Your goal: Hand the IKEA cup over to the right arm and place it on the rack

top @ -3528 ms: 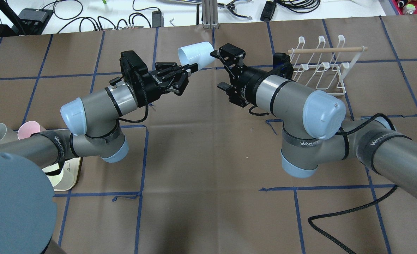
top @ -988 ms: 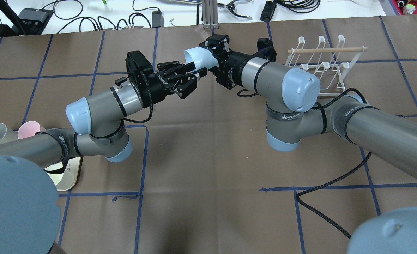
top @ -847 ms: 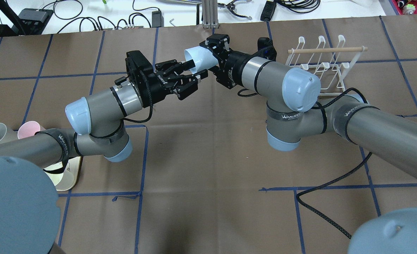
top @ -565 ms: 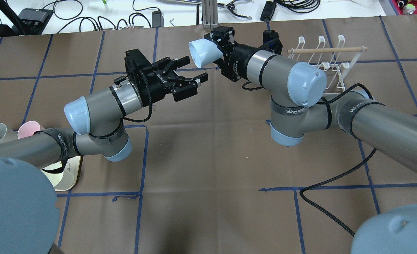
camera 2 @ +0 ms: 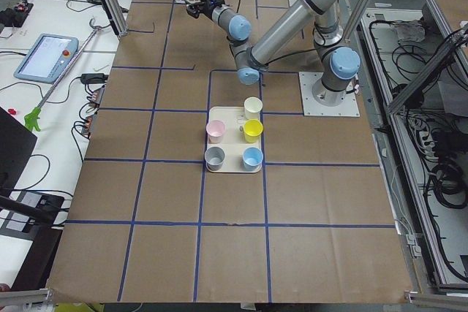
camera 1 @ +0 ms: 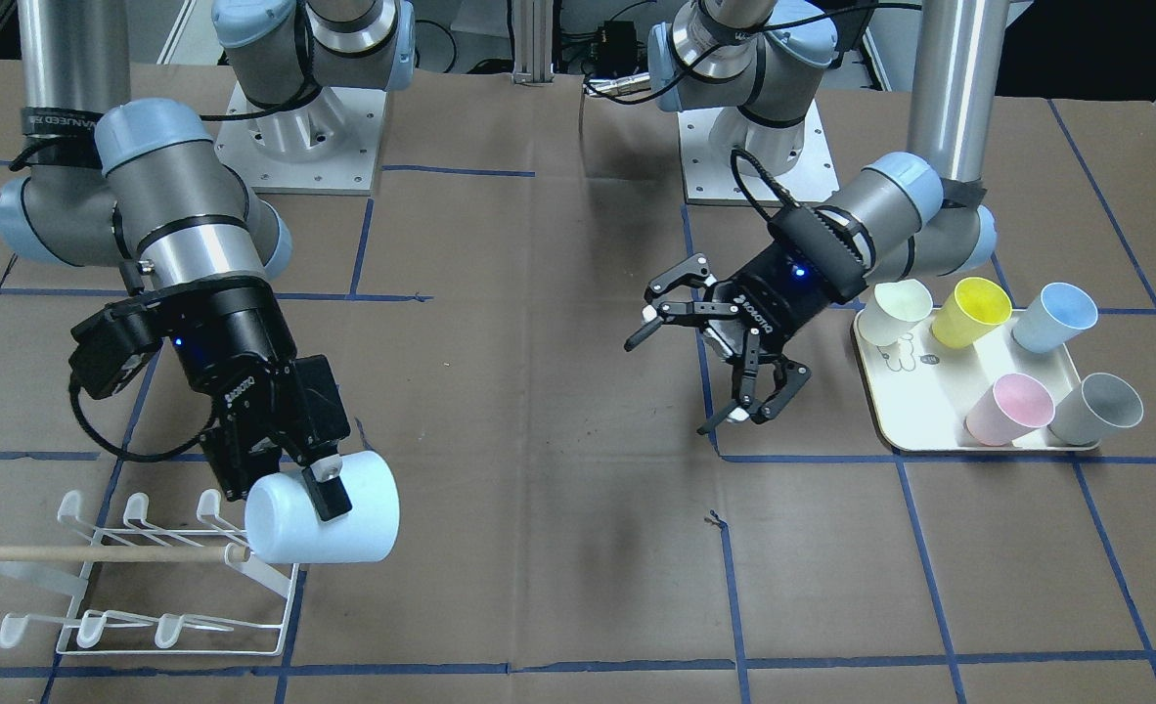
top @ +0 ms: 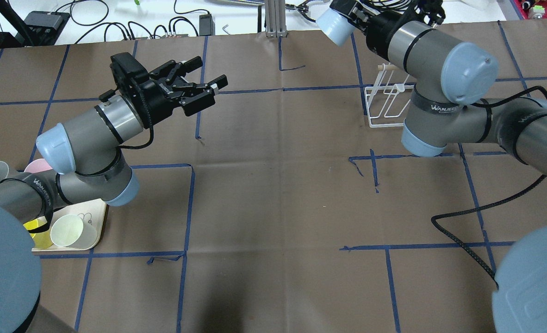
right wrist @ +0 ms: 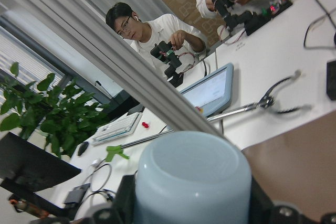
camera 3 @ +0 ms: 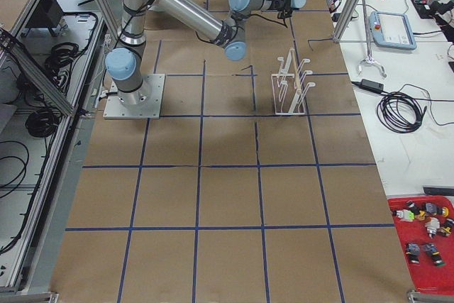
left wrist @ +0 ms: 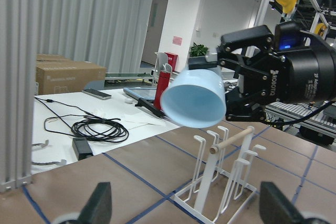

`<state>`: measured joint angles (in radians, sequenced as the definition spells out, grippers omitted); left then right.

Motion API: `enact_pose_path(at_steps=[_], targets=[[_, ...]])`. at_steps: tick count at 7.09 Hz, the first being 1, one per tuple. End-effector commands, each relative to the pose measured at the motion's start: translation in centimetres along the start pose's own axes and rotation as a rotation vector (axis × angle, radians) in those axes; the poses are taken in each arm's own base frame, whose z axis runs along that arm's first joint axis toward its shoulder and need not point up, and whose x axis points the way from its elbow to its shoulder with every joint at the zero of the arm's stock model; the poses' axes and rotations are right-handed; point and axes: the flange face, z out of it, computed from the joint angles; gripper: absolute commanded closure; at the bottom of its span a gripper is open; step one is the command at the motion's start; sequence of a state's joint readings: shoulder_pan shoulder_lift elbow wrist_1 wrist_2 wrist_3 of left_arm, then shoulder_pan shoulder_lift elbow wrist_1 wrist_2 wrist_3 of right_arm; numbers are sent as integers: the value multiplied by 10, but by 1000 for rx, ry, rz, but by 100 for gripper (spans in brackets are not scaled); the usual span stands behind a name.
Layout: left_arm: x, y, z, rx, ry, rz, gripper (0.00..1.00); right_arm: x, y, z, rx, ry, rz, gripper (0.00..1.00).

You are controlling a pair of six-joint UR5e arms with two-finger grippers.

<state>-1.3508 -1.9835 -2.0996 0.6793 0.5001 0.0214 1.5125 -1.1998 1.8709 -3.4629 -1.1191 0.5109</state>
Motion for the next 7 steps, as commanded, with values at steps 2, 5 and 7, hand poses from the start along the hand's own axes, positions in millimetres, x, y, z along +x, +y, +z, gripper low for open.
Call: enact_pose_path(at_steps=[2,5,7], targets=[[-52,-10,-8,-64,-280,-91,1,58,-53,8,103,212,-512,64],[-67,-70,22,-297,-565,-224,1,112,-42,46,93,253,-585,64],[-39,-138,51,-623,-745,-281,1,125,-20,45,52,273,-565,64]])
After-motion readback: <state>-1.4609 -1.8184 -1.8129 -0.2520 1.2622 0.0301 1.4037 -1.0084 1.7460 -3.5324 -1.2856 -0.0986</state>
